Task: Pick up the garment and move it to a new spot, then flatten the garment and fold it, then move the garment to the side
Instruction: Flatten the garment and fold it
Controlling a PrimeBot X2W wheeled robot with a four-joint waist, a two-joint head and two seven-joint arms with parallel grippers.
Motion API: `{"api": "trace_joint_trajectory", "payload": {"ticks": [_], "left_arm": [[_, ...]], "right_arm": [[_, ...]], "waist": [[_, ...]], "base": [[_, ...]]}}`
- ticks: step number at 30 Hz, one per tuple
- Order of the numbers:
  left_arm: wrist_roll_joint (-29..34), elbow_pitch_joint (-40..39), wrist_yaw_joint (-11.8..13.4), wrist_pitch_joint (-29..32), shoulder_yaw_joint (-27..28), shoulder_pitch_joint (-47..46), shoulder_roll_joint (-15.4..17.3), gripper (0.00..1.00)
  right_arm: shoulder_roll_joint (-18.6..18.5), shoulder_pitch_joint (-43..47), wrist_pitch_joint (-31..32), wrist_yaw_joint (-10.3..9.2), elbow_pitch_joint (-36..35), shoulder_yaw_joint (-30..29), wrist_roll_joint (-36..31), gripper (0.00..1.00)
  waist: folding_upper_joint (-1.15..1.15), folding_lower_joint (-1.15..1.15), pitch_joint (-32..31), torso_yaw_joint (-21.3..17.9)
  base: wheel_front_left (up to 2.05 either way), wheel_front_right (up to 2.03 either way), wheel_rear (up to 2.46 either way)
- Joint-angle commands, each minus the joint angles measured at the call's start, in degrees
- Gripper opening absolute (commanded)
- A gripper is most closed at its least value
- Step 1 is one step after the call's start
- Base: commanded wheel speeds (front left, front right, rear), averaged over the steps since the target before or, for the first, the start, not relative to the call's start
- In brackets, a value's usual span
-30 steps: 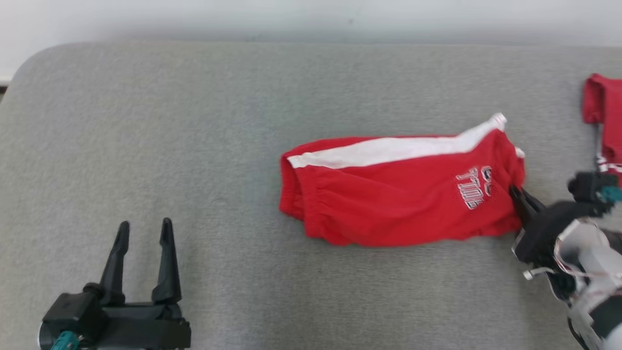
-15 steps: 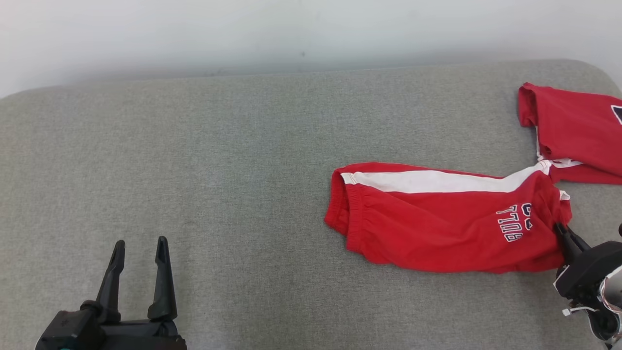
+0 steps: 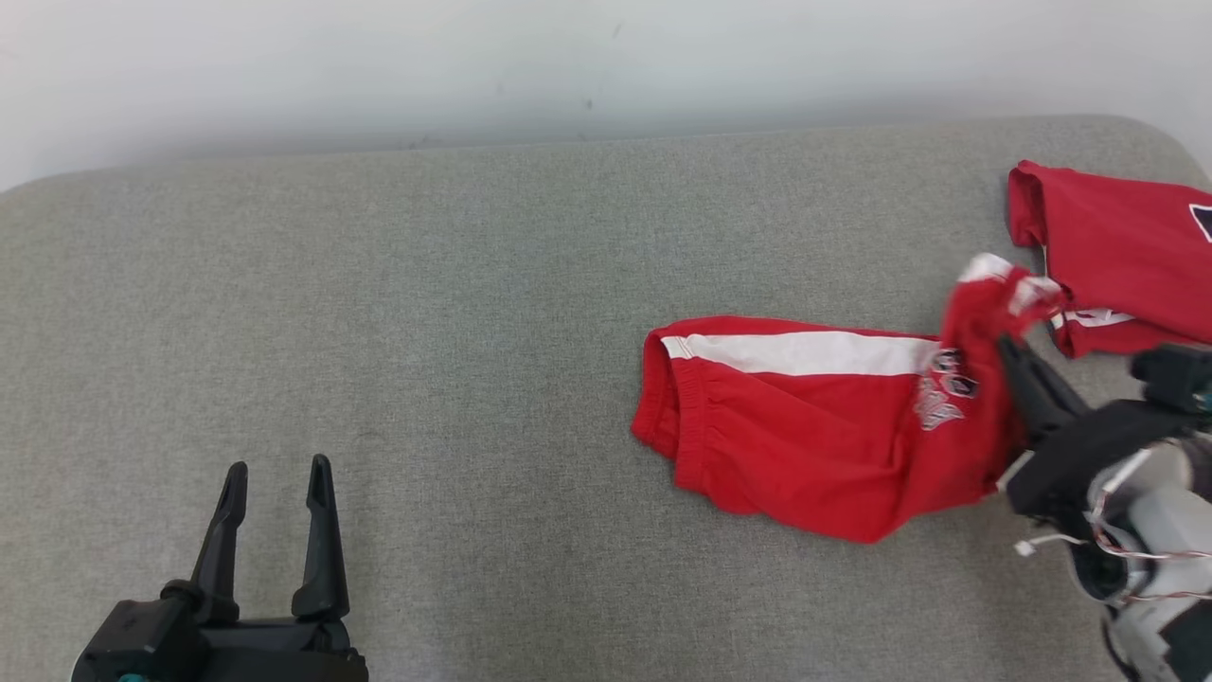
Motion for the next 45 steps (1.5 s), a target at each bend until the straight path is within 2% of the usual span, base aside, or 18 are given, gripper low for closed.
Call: {"api": "trace_joint_trajectory", "payload": {"ticks": [1,9,15,20,25,29,30,31,38,45], "left_arm": [[0.27,-0.08,0.09,-0.01,0.13,0.02,0.09,1.00],[-0.23,-0.04,0.13,-0.01,-0.33,0.01,0.08,1.00],[-0.86,-0.18,0.58,-0.01,-1.08,-0.09,0.08,1.00],[-1.32,-0.23,1.12,-0.01,-2.23,-0.57,0.09,1.00],[-2.02,0.84,0.85,-0.01,-3.24,-1.61,0.07,1.00],[-2.43,1.49,0.75,-0.01,-3.63,-2.30,0.07,1.00],[-2.47,1.64,0.70,-0.01,-3.58,-2.36,0.08,1.00],[-2.48,1.87,0.63,-0.01,-3.34,-2.45,0.08,1.00],[-2.01,2.07,0.69,-0.01,-2.81,-1.69,0.08,1.00],[-1.65,1.63,0.61,-0.01,-2.17,-1.25,0.09,1.00]], "right_arm": [[0.64,-0.50,-0.26,-0.01,-1.88,0.68,-0.57,0.00],[4.31,-0.85,1.30,-0.01,-11.85,3.08,-3.25,0.00],[9.32,-0.39,3.07,-0.01,-15.37,3.23,-6.03,0.00],[13.47,0.96,4.07,0.00,-14.03,4.12,-8.22,0.00],[18.41,2.06,2.87,0.00,-8.63,4.51,-10.40,0.00],[20.58,1.72,1.28,0.00,-4.56,5.01,-10.45,0.00],[20.88,1.45,0.70,0.00,-4.06,5.28,-10.40,0.31],[20.93,0.92,-0.51,0.00,-3.40,5.76,-10.15,1.00],[16.43,0.49,-5.53,0.00,-6.33,4.89,-9.51,1.00],[10.15,4.47,-7.07,0.00,-11.42,-3.48,-9.73,1.00]], "waist": [[0.00,0.00,-0.14,0.06],[0.00,0.00,-0.48,1.34],[0.00,0.00,0.19,2.96],[0.00,0.00,0.90,4.47],[0.00,0.00,1.64,6.26],[0.00,0.00,1.95,6.95],[0.00,0.00,1.95,6.96],[0.00,0.00,1.83,6.71],[0.00,0.00,0.71,4.83],[0.00,0.00,0.43,3.15]], "base": [[0.00,0.00,0.00],[0.00,0.00,0.00],[0.00,0.00,0.00],[0.00,0.00,0.00],[0.00,0.00,0.00],[0.00,0.00,0.00],[0.00,0.00,0.00],[0.00,0.00,0.00],[0.00,0.00,0.00],[0.00,0.00,0.00]]}}
